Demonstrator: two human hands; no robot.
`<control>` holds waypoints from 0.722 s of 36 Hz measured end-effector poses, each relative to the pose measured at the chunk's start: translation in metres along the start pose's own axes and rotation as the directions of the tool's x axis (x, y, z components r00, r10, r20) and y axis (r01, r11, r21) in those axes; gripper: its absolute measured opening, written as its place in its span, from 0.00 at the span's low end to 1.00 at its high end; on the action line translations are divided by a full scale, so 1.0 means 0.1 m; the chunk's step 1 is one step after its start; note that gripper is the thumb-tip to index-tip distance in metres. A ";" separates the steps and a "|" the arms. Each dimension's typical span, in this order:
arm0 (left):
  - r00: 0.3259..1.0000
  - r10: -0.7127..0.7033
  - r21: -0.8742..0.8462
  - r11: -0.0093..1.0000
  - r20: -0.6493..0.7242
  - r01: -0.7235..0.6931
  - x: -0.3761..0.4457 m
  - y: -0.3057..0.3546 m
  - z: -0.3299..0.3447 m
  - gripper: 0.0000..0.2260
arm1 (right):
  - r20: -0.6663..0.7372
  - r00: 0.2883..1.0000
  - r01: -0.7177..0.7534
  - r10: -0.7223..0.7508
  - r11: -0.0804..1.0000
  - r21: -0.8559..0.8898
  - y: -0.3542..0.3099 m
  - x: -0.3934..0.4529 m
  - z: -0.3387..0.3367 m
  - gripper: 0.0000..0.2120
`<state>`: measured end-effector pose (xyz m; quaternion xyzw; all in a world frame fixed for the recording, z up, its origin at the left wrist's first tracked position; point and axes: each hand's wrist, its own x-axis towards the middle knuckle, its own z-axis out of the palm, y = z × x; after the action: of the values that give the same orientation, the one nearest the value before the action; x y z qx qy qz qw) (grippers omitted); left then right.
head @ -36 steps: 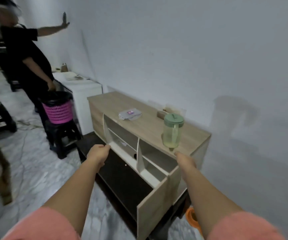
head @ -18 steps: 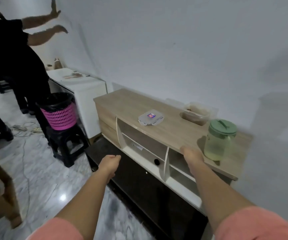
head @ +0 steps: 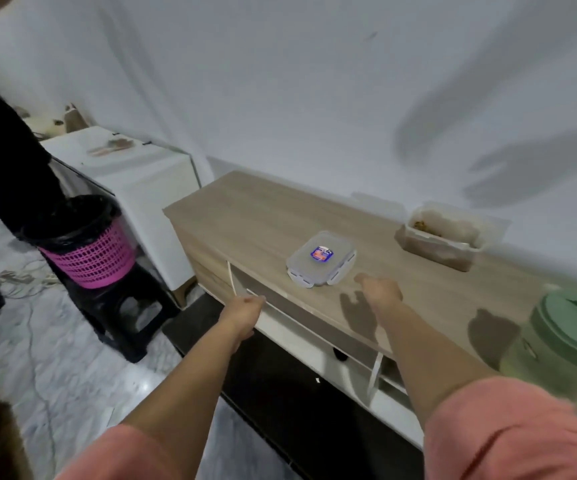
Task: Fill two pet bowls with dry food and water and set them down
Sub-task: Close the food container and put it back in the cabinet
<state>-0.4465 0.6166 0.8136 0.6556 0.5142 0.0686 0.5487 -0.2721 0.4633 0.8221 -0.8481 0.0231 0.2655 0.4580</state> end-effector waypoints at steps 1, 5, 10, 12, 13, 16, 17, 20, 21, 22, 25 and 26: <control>1.000 0.001 0.014 1.000 0.020 -0.001 0.13 0.03 0.03 0.10 | -0.001 1.000 -0.006 0.006 1.000 -0.011 -0.02 0.08 0.06 0.19; 0.995 0.017 0.083 0.996 0.095 -0.025 0.59 0.18 0.17 0.08 | -0.017 1.000 -0.005 0.005 1.000 0.008 -0.11 0.44 0.27 0.16; 0.982 0.024 0.223 0.973 0.189 -0.066 1.29 0.32 0.32 0.25 | -0.091 0.996 0.001 0.001 1.000 0.023 -0.24 0.90 0.48 0.12; 0.973 0.038 0.288 0.952 0.226 -0.104 1.54 0.42 0.37 0.32 | -0.128 0.992 -0.008 0.014 0.999 0.043 -0.29 1.10 0.55 0.14; 0.970 0.047 0.323 0.938 0.239 -0.125 1.63 0.47 0.39 0.30 | -0.147 0.989 -0.019 0.029 0.998 0.065 -0.34 1.14 0.58 0.14; 0.944 0.069 0.426 0.880 0.324 -0.210 1.88 0.55 0.46 0.20 | -0.187 0.979 -0.051 0.075 0.990 0.131 -0.44 1.21 0.64 0.21; 0.927 0.049 0.466 0.854 0.372 -0.232 2.06 0.62 0.47 0.20 | -0.213 0.973 -0.058 0.089 0.987 0.151 -0.51 1.29 0.70 0.23; 0.902 0.006 0.552 0.790 0.431 -0.269 2.25 0.64 0.49 0.26 | -0.223 0.969 -0.069 0.109 0.981 0.179 -0.52 1.37 0.76 0.26; 0.895 -0.008 0.574 0.770 0.445 -0.279 2.33 0.67 0.49 0.27 | -0.234 0.966 -0.071 0.114 0.980 0.186 -0.52 1.42 0.80 0.26; 0.888 -0.012 0.585 0.756 0.460 -0.293 2.39 0.70 0.49 0.26 | -0.244 0.962 -0.075 0.121 0.979 0.190 -0.54 1.44 0.82 0.26; 0.860 -0.019 0.591 0.734 0.510 -0.334 2.56 0.73 0.53 0.21 | -0.271 0.952 -0.090 0.141 0.977 0.194 -0.58 1.50 0.89 0.25; 0.856 -0.020 0.585 0.739 0.516 -0.335 2.59 0.74 0.53 0.20 | -0.280 0.948 -0.094 0.149 0.975 0.202 -0.58 1.52 0.91 0.25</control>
<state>-0.2478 0.7856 0.7286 0.8432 0.2892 -0.2367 0.3866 -0.1643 0.5998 0.7551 -0.8284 0.1680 0.1611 0.5095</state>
